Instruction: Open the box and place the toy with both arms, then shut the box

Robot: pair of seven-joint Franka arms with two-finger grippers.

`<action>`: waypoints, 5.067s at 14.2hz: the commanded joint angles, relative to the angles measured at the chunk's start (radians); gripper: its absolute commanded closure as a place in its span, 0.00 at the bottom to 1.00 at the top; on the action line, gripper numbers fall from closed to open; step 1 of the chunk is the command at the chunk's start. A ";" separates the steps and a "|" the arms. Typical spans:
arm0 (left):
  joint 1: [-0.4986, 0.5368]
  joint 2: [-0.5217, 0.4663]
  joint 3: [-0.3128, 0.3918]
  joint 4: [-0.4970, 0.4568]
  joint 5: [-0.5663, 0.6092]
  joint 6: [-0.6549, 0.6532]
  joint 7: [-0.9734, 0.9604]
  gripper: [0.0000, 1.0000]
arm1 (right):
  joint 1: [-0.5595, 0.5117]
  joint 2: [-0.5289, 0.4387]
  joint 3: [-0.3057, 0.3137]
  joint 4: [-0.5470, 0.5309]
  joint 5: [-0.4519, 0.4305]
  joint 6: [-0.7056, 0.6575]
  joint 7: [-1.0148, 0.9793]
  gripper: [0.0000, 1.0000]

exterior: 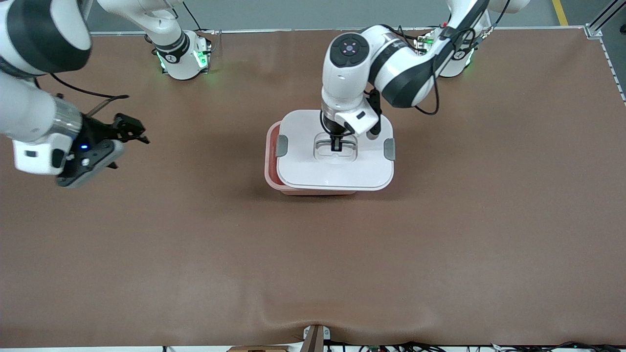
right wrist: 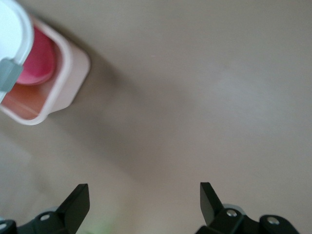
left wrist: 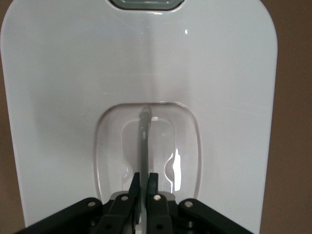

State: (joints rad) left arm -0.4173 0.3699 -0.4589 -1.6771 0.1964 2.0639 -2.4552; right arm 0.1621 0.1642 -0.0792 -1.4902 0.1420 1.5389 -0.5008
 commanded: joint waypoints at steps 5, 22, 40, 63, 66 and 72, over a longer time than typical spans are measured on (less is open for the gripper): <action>-0.081 0.075 0.003 0.008 0.166 0.068 -0.200 1.00 | -0.148 -0.078 -0.037 -0.105 -0.012 0.098 0.027 0.00; -0.101 0.126 0.005 0.039 0.169 0.091 -0.202 1.00 | -0.217 -0.181 0.027 -0.213 -0.096 0.092 0.521 0.00; -0.092 0.139 0.008 0.025 0.167 0.058 -0.140 1.00 | -0.197 -0.157 0.030 -0.150 -0.165 0.050 0.525 0.00; 0.308 -0.127 0.006 0.183 0.002 -0.309 0.951 0.00 | -0.156 -0.163 0.032 -0.143 -0.189 0.076 0.501 0.00; 0.428 -0.164 0.005 0.188 -0.008 -0.393 1.256 0.00 | -0.161 -0.163 0.032 -0.143 -0.185 0.070 0.502 0.00; 0.584 -0.204 0.012 0.287 -0.017 -0.587 1.894 0.00 | -0.161 -0.163 0.029 -0.143 -0.165 0.079 0.493 0.00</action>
State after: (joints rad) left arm 0.1354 0.1753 -0.4405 -1.4203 0.1995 1.5312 -0.7194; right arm 0.0019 0.0027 -0.0526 -1.6458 -0.0248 1.6251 -0.0040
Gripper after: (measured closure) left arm 0.000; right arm 0.000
